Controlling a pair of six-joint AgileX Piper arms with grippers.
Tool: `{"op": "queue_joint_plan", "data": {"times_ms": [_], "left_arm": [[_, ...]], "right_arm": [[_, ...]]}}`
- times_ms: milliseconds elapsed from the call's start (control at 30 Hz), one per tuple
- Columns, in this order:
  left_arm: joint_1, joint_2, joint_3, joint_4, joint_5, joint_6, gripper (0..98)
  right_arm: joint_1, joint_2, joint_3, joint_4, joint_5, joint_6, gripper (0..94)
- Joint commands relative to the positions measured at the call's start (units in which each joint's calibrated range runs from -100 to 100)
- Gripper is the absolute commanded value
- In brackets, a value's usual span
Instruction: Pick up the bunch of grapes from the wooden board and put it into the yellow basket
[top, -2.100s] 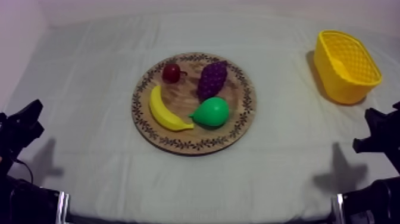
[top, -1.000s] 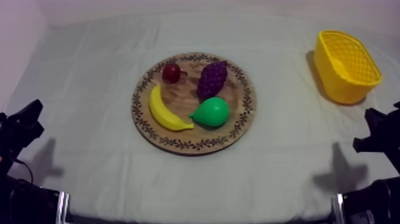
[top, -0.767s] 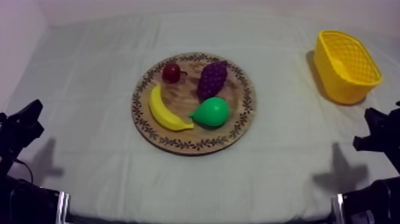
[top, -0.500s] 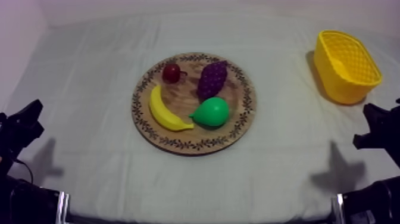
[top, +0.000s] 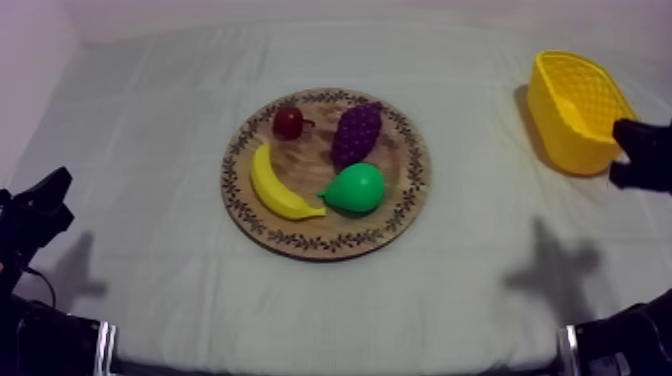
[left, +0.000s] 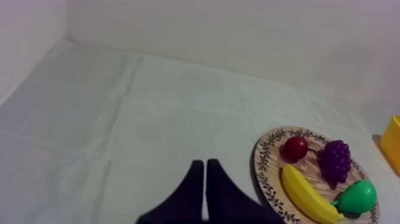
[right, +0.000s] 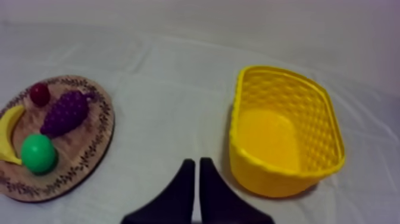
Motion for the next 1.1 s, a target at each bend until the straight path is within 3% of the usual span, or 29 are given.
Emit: {"op": "queue_joint_plan", "data": {"times_ms": [0, 167, 333, 700, 1067], "left_arm": [[-0.02, 0.0, -0.02, 0.01, 0.01, -0.01, 0.1], [-0.02, 0.0, -0.02, 0.01, 0.01, -0.01, 0.1], [-0.02, 0.0, -0.02, 0.01, 0.01, 0.0, 0.1], [-0.02, 0.0, -0.02, 0.01, 0.01, -0.01, 0.1], [-0.02, 0.0, -0.02, 0.01, 0.01, -0.01, 0.1]], "right_arm": [[-1.78, 6.92, -7.08, 2.2, 1.45, -3.92, 0.3], [-5.48, 16.46, -16.21, 6.52, 4.79, -9.45, 0.3], [-9.15, 25.72, -27.18, 8.78, 11.12, -13.41, 0.2], [-17.0, 44.63, -53.4, 10.58, 29.24, -18.71, 0.2], [-23.65, 60.64, -67.24, 13.52, 41.32, -23.91, 0.2]]}}
